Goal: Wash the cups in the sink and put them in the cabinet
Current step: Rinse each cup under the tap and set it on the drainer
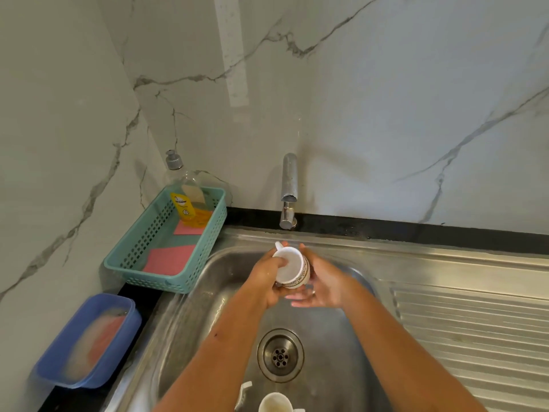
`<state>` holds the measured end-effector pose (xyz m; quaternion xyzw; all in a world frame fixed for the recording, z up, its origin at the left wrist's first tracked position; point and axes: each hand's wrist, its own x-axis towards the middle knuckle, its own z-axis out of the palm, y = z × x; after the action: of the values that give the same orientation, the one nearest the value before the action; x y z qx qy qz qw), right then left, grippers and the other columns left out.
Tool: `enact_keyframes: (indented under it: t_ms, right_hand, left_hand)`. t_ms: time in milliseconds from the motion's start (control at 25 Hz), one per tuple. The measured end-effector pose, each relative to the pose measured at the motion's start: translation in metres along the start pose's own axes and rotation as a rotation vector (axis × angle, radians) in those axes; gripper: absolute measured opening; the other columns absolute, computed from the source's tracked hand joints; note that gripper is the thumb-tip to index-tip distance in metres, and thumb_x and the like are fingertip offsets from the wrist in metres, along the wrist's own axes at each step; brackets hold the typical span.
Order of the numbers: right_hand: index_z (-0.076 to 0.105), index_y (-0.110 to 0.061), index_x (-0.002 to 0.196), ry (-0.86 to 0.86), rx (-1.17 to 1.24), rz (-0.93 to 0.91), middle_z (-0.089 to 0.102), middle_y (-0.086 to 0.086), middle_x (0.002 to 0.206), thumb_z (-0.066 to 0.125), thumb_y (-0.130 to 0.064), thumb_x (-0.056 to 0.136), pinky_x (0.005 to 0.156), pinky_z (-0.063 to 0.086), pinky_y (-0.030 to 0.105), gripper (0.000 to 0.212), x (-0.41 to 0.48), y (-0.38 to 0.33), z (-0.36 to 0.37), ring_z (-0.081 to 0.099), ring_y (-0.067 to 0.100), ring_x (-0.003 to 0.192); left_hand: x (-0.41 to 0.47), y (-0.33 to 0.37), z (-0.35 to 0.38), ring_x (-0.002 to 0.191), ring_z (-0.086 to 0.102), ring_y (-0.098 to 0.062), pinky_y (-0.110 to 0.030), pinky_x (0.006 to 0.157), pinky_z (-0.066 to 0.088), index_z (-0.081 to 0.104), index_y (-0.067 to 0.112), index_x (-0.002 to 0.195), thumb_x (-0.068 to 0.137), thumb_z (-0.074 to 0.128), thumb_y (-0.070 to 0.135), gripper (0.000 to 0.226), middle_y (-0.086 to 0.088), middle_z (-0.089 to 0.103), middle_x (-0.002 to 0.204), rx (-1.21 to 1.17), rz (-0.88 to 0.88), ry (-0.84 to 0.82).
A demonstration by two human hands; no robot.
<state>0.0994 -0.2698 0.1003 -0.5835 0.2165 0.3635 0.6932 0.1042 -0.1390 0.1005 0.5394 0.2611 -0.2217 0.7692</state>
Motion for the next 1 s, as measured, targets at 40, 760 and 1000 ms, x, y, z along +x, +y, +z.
enact_keyframes:
  t_ms: [40, 760, 1000]
  right_hand:
    - [0.06, -0.008, 0.116, -0.043, 0.109, -0.016, 0.069, 0.017, 0.109, 0.053, -0.063, 0.084, 0.074, 0.058, 0.043, 0.064, -0.008, 0.008, 0.001, 0.068, 0.035, 0.095]
    - [0.052, -0.016, 0.106, 0.584, -0.579, -0.455, 0.057, -0.001, 0.101, 0.08, -0.038, 0.069, 0.064, 0.051, 0.022, 0.052, -0.085, 0.057, 0.013, 0.057, 0.014, 0.089]
    - [0.052, -0.014, 0.115, 0.712, -0.647, -0.539, 0.053, -0.004, 0.102, 0.082, -0.033, 0.067, 0.075, 0.046, 0.026, 0.06, -0.115, 0.077, -0.019, 0.053, 0.015, 0.095]
  left_hand:
    - [-0.003, -0.004, 0.0, 0.109, 0.056, -0.041, -0.053, 0.078, 0.056, 0.058, 0.02, 0.121, 0.093, 0.048, 0.007, 0.033, -0.021, 0.055, 0.12, 0.048, -0.002, -0.023]
    - [-0.042, -0.082, -0.015, 0.062, 0.052, -0.016, -0.025, 0.063, 0.042, 0.062, 0.015, 0.084, 0.088, 0.056, 0.001, 0.017, -0.004, 0.064, 0.08, 0.522, -0.017, -0.058]
    - [-0.045, -0.108, 0.022, 0.069, 0.056, -0.015, -0.024, 0.063, 0.039, 0.061, 0.017, 0.08, 0.087, 0.061, 0.007, 0.012, -0.002, 0.063, 0.084, 0.543, -0.006, -0.064]
